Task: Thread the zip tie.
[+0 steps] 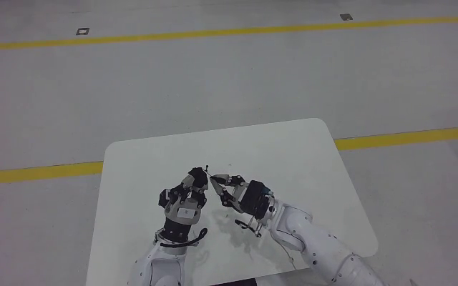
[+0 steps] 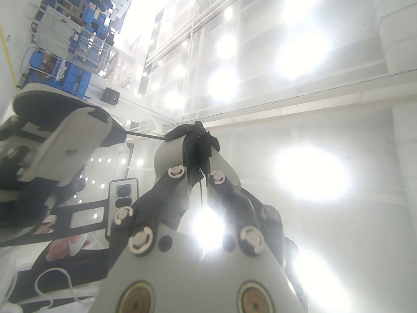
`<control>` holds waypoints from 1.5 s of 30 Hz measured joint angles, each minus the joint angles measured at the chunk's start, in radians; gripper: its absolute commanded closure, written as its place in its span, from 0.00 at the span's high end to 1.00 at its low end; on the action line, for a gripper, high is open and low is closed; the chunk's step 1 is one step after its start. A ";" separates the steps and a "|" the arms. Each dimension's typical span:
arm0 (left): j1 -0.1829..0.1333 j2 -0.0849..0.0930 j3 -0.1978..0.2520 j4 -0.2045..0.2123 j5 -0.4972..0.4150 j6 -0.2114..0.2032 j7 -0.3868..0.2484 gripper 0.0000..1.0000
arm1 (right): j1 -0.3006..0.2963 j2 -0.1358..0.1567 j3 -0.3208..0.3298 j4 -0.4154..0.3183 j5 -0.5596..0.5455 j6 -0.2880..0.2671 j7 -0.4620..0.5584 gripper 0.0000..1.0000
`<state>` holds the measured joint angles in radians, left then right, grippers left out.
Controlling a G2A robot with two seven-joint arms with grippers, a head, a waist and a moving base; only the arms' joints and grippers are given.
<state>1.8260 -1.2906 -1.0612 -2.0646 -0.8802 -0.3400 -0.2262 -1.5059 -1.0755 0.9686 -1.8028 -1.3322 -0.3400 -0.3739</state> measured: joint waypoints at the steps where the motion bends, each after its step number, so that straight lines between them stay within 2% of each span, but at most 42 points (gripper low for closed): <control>1: 0.000 0.000 0.000 0.000 0.000 0.000 0.000 0.00 | 0.000 0.000 0.000 0.001 -0.005 0.000 0.000 0.00; 17: 0.000 0.000 0.000 0.000 0.000 0.000 0.000 0.00 | -0.006 -0.004 0.011 0.004 -0.087 0.002 0.001 0.00; 29: 0.000 0.000 0.000 0.000 0.000 0.000 0.000 0.00 | -0.013 -0.009 0.016 0.004 -0.095 0.001 -0.005 0.00; 30: 0.000 0.000 0.000 0.000 0.000 0.000 0.000 0.00 | -0.015 -0.010 0.017 0.003 -0.085 0.005 -0.010 0.60; 31: 0.000 0.000 0.000 0.000 0.000 0.000 0.000 0.00 | -0.017 -0.011 0.019 0.004 -0.070 0.008 -0.015 1.00; 38: 0.000 0.000 0.000 0.000 0.000 0.000 0.000 0.00 | -0.034 -0.013 0.053 0.011 0.003 0.001 -0.064 1.00; 43: 0.000 0.000 0.000 0.000 0.000 0.000 0.000 0.00 | -0.060 -0.002 0.095 0.026 0.055 0.000 -0.098 1.00; 45: 0.000 0.000 0.000 0.000 0.000 0.000 0.000 0.00 | -0.075 0.005 0.105 0.034 0.106 0.000 -0.110 1.00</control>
<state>1.8260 -1.2906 -1.0612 -2.0646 -0.8802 -0.3400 -0.2263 -1.5810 -1.0704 1.0740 -1.7693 -1.2259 -0.3400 -0.4838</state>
